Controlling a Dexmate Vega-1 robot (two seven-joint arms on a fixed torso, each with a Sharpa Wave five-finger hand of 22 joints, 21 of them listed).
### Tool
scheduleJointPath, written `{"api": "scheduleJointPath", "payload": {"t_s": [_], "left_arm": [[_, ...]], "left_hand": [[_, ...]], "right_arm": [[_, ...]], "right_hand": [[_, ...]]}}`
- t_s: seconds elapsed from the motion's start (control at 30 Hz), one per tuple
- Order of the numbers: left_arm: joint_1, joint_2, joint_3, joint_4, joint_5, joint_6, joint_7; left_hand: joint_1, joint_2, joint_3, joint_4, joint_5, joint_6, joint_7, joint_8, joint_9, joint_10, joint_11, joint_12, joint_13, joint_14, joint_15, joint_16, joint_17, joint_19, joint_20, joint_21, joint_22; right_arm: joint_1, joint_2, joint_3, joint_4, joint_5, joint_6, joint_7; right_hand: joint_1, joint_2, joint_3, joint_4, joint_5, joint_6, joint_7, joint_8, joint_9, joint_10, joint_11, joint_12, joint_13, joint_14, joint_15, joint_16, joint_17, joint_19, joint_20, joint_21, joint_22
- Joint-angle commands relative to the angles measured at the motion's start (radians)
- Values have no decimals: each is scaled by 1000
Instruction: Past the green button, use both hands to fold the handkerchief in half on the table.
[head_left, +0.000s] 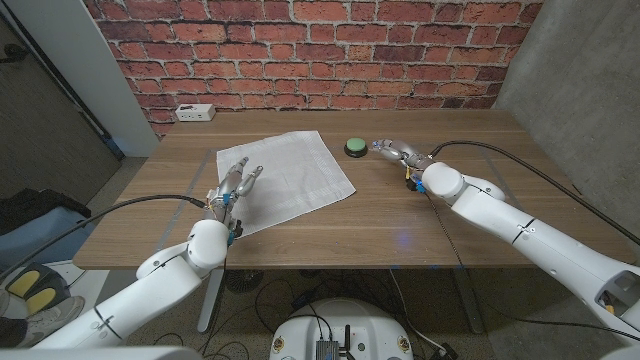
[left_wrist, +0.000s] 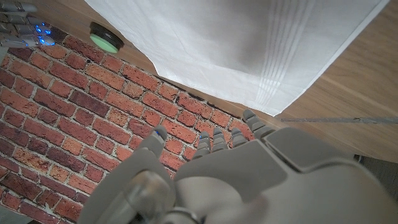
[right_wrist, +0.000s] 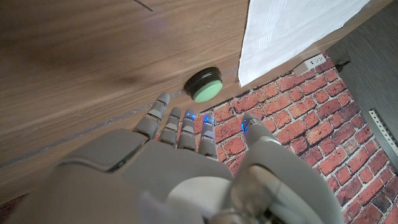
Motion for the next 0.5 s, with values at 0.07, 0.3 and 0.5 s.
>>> {"api": "scheduleJointPath", "payload": {"t_s": [0.07,0.3,0.5], "left_arm": [[24,5,5,-38,18,70,9],[48,8,-2,-48,14,70,12],[74,17,-15,-61,9,74,14]], "left_hand": [[16,5,8,-2,-3,-4,-5,0,2,2,2,6,3,-2,2,-1,2,-3,0,-3,5],[18,6,10,-1,-3,-5,-6,-1,2,0,0,5,3,-4,1,-2,2,-5,4,-5,5],[20,7,11,-1,-3,-5,-5,-2,2,-1,-1,4,4,-4,1,-2,2,-4,5,-6,5]], "right_arm": [[21,-13,-44,-41,-72,-63,38],[32,-16,-69,-59,-118,-93,55],[40,-14,-90,-74,-152,-115,70]], "right_hand": [[16,9,9,2,4,12,-3,-2,4,13,-2,5,3,9,-6,8,5,14,0,0,5],[21,9,13,3,4,19,-3,0,4,18,-4,6,3,11,-10,8,5,16,-2,0,5],[27,9,18,3,4,32,-4,2,4,28,-5,8,3,15,-16,8,4,19,-5,0,5]]}}
